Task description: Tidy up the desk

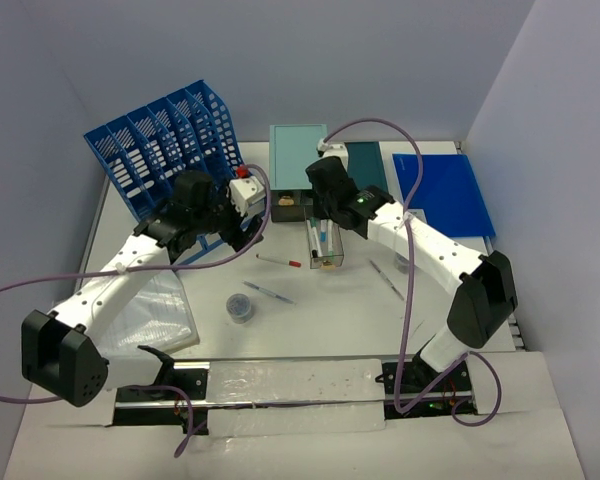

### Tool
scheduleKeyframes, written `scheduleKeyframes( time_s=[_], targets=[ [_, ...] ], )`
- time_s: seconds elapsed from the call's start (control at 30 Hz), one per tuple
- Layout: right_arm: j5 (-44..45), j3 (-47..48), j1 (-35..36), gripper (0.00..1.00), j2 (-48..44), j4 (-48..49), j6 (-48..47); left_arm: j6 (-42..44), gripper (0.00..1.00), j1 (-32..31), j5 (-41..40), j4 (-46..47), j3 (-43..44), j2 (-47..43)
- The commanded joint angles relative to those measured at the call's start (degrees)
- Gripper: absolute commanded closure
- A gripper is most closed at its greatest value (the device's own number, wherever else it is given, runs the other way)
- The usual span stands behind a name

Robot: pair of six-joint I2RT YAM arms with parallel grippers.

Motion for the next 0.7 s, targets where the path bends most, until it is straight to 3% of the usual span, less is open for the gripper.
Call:
scheduleKeyframes(
  time_s=[0.0, 0.1, 0.17, 0.4, 0.67],
  targets=[
    [-0.26, -1.15, -0.26, 0.75, -0.41, -1.45, -0.33, 2.73, 0.10, 0.26, -1.88, 0.26, -0.21, 2.32],
    [-0.30, -1.14, -0.19, 0.36, -0.51, -2.22, -0.56, 4.47, 0.12, 0.20, -2.17, -1.27, 0.64, 6.70],
    [0.04, -0.79, -0.26, 0.26, -0.82, -2.45, -1.01, 5.20, 0.14, 0.20, -1.97, -1.42, 1.04, 8.94],
    [-0.49, -2.31, -0.26, 0.23, -4.48, -1.24, -1.41, 7.80, 0.18, 0.20, 2.84, -1.06, 4.37, 18.34],
    [-0.89, -9.29, -0.26, 0.23, -10.58, 2.28, -1.17, 18.49, 0.22, 0.00, 7.98, -2.54, 7.66, 26.16]
  ],
)
